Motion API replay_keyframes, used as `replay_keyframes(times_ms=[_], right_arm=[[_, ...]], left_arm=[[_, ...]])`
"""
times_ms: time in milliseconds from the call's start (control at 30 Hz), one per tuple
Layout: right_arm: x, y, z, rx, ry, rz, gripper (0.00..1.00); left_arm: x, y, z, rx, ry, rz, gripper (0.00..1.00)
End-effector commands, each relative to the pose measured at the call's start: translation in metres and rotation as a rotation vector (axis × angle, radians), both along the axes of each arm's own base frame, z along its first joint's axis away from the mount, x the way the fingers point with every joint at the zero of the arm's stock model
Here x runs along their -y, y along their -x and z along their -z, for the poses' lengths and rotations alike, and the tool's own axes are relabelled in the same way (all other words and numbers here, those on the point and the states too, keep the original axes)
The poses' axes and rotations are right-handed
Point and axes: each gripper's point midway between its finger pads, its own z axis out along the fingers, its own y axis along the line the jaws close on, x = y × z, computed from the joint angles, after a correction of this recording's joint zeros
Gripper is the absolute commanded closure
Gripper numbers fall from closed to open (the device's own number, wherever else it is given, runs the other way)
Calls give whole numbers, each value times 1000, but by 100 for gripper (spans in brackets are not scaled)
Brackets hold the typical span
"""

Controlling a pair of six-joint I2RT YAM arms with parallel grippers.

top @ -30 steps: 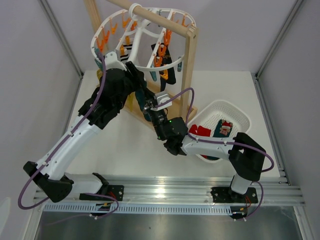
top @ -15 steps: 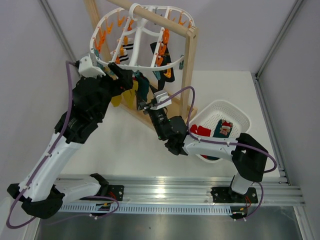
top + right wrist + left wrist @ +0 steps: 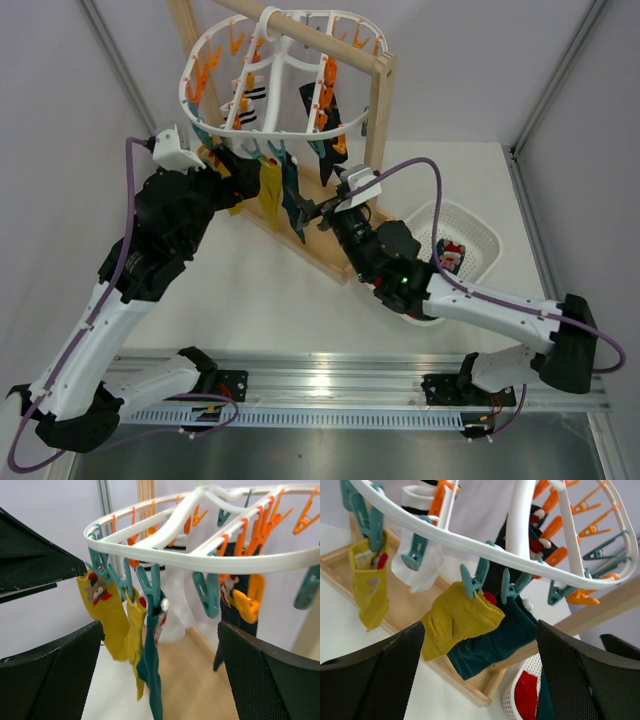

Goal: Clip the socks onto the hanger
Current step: Clamp the sock onto the hanger, then adjust the hanger on the clothesline.

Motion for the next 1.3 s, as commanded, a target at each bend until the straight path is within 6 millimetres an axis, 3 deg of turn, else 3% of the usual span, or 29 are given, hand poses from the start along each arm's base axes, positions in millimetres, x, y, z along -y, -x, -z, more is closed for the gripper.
replay_keyframes(times_ms=[0, 267, 400, 533, 767, 967, 1267], right_arm=[[26, 11, 3, -110, 62, -18, 0], [107, 1, 20, -285, 29, 95, 1], [143, -4, 40, -349, 17, 168, 1], [172, 0, 44, -368, -42, 200, 1], [197, 9, 53, -373, -88, 198, 1], [204, 15, 50, -341, -85, 182, 1], [201, 23, 45, -289, -78, 127, 1]], left_arm=[[20, 8, -5, -11, 29, 114, 6], [65, 13, -31, 17, 47, 211, 7], [81, 7, -44, 55, 56, 202, 10], [103, -7, -44, 67, 23, 187, 15], [123, -27, -33, 68, -76, 197, 18], [135, -36, -24, 111, -115, 270, 19], [127, -45, -19, 158, -100, 316, 21]])
